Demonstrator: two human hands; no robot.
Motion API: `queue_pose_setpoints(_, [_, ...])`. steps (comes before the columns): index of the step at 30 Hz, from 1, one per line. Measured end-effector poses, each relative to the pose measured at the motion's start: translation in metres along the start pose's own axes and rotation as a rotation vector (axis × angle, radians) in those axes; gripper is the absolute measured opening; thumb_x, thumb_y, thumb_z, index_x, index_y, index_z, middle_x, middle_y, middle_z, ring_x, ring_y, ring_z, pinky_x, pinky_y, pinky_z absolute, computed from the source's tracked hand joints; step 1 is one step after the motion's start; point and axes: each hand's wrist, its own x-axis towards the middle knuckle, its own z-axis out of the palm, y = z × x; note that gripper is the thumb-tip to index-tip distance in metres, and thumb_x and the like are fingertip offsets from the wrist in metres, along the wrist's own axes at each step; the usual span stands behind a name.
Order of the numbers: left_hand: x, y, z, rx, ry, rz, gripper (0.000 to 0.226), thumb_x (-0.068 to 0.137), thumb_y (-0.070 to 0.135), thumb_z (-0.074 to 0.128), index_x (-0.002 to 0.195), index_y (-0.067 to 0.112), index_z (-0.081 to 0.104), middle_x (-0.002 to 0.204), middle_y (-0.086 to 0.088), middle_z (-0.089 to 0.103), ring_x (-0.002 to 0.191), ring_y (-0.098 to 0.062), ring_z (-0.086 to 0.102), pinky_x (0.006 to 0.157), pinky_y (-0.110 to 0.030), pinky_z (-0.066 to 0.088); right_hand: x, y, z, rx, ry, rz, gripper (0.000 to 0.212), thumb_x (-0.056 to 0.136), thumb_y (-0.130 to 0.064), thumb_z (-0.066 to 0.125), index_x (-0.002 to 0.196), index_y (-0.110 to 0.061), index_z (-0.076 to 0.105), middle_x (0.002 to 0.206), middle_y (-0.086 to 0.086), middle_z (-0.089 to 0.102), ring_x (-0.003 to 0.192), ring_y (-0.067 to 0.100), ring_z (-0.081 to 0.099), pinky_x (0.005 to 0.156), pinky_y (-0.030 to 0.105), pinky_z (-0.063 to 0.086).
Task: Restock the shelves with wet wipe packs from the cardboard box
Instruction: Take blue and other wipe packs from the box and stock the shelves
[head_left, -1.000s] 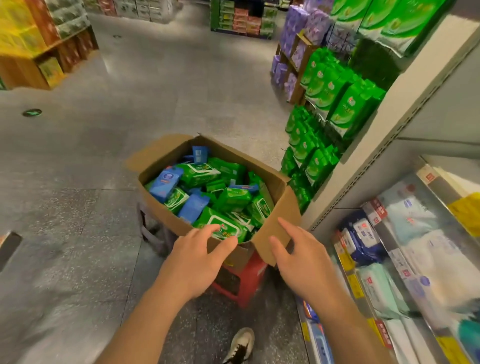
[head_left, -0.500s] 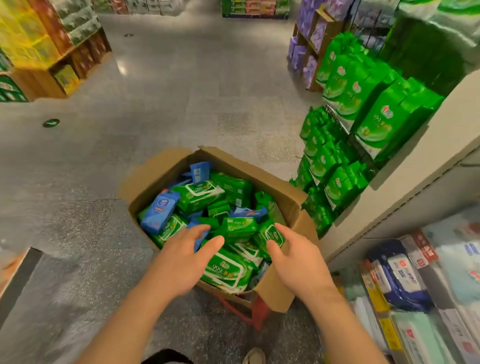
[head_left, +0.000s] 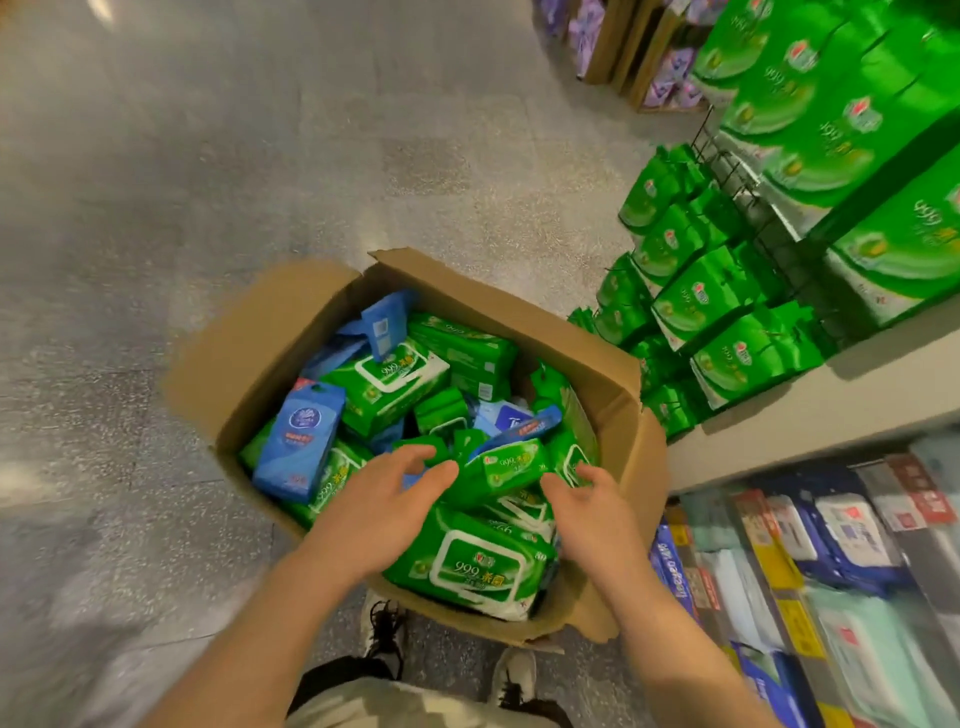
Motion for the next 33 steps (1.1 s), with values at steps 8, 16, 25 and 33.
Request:
queue_pose_setpoints(8, [0.048,-0.047,-0.034,0.0,-0.152,-0.027,0.058,0.094,0.07,0.048,0.145,0.042,0.049,0.136,0.02,0.057,0.124,-0.006,0.054,0.104,-0.036,0.043,0.062,-0.014,0.08,0.574,-0.126,0.461,0.074,0.091,-0.053,0.071,0.148,-0.013,0.045,0.147,0.012,0.051,0.116,0.043,0.063,0.092,0.054,0.059])
queue_pose_setpoints(16, [0.061,-0.084,-0.059,-0.031,-0.116,-0.064,0.052,0.09,0.068,0.055,0.136,0.045,0.054,0.122,0.025,0.062,0.112,-0.003,0.06,0.099,-0.033,0.046,0.087,-0.01,0.109,0.745,-0.029,0.549,0.046,0.088,-0.042,0.077,0.123,-0.014,0.065,0.123,0.015,0.069,0.104,0.038,0.069,0.081,0.053,0.06])
queue_pose_setpoints(25, [0.074,-0.066,-0.052,-0.115,-0.211,-0.037,0.038,0.098,0.056,0.056,0.133,0.043,0.055,0.115,0.029,0.06,0.104,-0.004,0.062,0.084,-0.028,0.047,0.055,-0.002,0.095,0.861,0.116,0.549,0.035,0.089,-0.021,0.072,0.12,-0.01,0.061,0.123,0.019,0.066,0.112,0.04,0.064,0.074,0.063,0.06])
queue_pose_setpoints(33, [0.077,-0.036,-0.005,-0.39,-0.42,-0.299,0.099,0.068,0.082,0.059,0.155,0.041,0.037,0.146,0.013,0.055,0.127,-0.016,0.059,0.109,-0.042,0.045,-0.001,-0.023,0.065,0.887,-0.22,0.391,0.035,0.096,-0.011,0.048,0.125,-0.018,0.066,0.117,0.012,0.076,0.103,0.033,0.074,0.087,0.058,0.059])
